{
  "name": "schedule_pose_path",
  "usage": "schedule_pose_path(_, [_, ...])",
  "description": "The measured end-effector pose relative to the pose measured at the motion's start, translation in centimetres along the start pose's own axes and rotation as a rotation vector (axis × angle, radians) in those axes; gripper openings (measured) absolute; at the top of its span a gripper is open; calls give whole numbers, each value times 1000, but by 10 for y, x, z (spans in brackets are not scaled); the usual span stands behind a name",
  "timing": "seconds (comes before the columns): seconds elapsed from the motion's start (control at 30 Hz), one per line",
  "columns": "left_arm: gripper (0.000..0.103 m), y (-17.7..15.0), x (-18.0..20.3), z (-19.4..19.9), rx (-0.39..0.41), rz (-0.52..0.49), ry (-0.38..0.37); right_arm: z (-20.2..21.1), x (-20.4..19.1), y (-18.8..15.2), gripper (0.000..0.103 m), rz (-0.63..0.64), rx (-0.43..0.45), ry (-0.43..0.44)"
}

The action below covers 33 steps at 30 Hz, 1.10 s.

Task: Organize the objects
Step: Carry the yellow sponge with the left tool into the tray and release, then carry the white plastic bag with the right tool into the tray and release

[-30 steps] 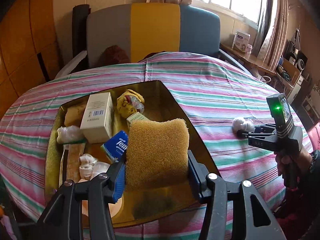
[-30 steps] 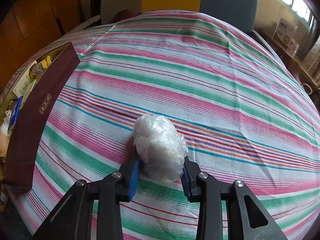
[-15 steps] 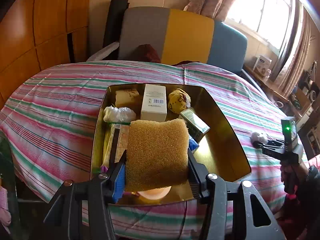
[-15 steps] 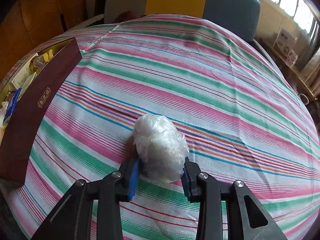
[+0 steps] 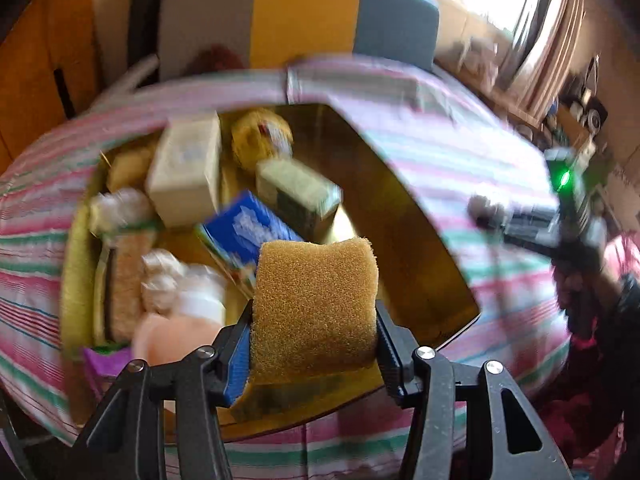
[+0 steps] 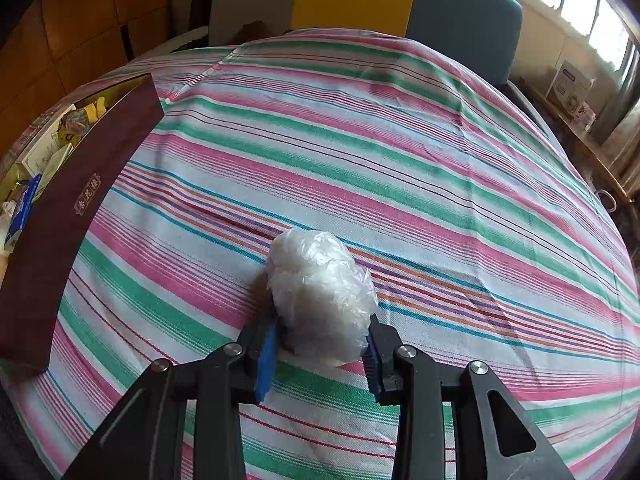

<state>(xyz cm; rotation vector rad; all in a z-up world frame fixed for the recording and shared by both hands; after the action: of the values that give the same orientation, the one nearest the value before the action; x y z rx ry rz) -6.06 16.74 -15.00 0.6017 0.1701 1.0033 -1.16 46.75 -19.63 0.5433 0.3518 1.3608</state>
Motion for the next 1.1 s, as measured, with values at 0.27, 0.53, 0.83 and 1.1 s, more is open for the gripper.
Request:
schedule_pose_path(0.27, [68, -8, -11, -8, -16, 46, 16, 0, 0, 0, 38, -2, -1, 1])
schedule_pose_path(0.53, [68, -2, -20, 13, 49, 49, 92, -1, 0, 0, 38, -2, 1, 0])
schedule_pose_path(0.83, [68, 13, -37, 49, 164, 58, 197, 0, -2, 1, 37, 28, 11, -27])
schedule_pose_path(1.1, [68, 19, -53, 66, 214, 86, 235, 3, -4, 1, 36, 29, 10, -68])
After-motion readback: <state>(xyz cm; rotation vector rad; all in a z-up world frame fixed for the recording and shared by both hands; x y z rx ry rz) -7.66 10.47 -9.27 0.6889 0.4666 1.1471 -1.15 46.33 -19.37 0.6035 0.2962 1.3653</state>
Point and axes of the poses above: each gripper's, at about its wrist camera, not at the fingertips, and z roughly against the way its jaws point, x to its right, y to its top, the point moved 10 cm from there along -z, roughly the way its jaws point, and after that the axes turned 3 degrees about x, right-handed, at the moved point
